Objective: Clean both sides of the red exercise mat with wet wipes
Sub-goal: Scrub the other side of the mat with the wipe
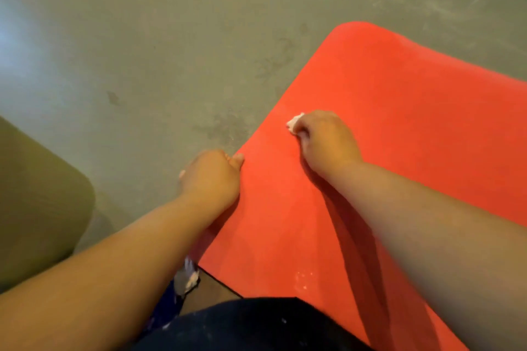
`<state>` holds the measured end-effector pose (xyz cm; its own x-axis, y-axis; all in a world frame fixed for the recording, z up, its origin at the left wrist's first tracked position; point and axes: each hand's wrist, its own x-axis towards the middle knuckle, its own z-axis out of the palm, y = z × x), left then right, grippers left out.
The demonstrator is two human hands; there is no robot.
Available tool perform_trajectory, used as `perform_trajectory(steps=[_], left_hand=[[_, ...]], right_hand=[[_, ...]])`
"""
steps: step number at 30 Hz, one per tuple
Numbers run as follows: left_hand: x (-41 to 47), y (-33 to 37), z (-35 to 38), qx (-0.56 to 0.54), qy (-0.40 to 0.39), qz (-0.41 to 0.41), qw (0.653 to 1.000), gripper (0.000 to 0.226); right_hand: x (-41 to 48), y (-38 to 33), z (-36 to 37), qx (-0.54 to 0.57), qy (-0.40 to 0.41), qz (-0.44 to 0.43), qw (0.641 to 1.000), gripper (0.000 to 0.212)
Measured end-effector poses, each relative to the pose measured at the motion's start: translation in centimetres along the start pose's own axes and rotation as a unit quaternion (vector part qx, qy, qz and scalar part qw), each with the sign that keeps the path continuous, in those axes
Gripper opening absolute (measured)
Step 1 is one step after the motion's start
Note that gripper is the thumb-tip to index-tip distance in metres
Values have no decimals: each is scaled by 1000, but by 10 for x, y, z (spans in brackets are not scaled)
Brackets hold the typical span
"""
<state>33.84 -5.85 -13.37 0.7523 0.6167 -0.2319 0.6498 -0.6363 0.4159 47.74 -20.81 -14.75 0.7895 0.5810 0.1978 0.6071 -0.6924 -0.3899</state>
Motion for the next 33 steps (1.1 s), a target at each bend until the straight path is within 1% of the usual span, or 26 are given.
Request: perform_trajectory(steps=[2,3,4,6,9,11,12,13,15,16,17,18,20,22,24,25,26,27,28,29,30,31,32,33], left_hand=[[2,-1,8,38,42,3,998,34],[2,-1,11,51,61,17,997,31],[1,-1,14,57,75,32,995,29],[1,-1,16,55,94,54,993,26],[7,-9,12,32,87,88,992,27],[9,-21,7,30,85,147,985,28],[9,-27,5,40,96,179,978,26],[9,-34,5,52,112,198,972,25],[5,-46,5,63,132,206,968,34],[0,-51,7,61,129,206,968,38],[-5,-54,7,56,121,210,969,41],[-11,-56,8,56,106,215,969,45],[-22,-61,7,76,63,229,968,55],[-32,-69,3,110,34,242,963,62],[-41,-80,1,125,30,248,960,65],[-45,-84,0,129,28,249,960,66],[-46,-87,-1,130,25,248,960,68],[-44,-86,-1,124,22,243,962,70],[-40,-82,-2,106,23,228,968,72],[-35,-76,-2,81,31,204,975,72],[-29,-69,-2,60,43,172,982,69],[-23,-62,0,54,58,142,987,65],[-19,-59,2,62,74,125,987,60],[-16,-57,5,73,88,119,986,59]], right_hand=[[14,28,-16,-30,21,123,992,25],[21,34,-20,-34,16,165,986,31],[24,33,-21,-30,4,176,984,33],[20,13,-20,-5,-31,133,991,26],[-22,-25,-11,33,-122,-3,992,17],[-49,-36,-16,59,-162,-88,981,15],[-49,-30,-19,62,-153,-104,981,15],[-41,-19,-21,56,-125,-92,986,15],[-18,8,-25,30,-58,-2,998,16],[-9,18,-27,20,-45,49,998,16],[-6,22,-26,13,-39,77,996,16],[-9,19,-25,10,-36,80,996,16],[-29,-5,-20,40,-56,56,996,16],[-55,-33,-17,76,-109,-11,991,15],[-74,-47,-19,83,-161,-85,980,14],[-75,-46,-22,81,-171,-103,976,12],[-70,-40,-24,74,-162,-102,979,11],[-61,-29,-25,61,-135,-82,986,10],[-49,-15,-26,37,-100,-38,994,11],[-37,-2,-27,12,-67,24,997,12],[-29,7,-29,-4,-45,84,995,15],[-24,9,-29,-8,-35,119,992,17],[-25,3,-27,-9,-38,116,992,18],[-32,-8,-24,-4,-52,83,995,19]])
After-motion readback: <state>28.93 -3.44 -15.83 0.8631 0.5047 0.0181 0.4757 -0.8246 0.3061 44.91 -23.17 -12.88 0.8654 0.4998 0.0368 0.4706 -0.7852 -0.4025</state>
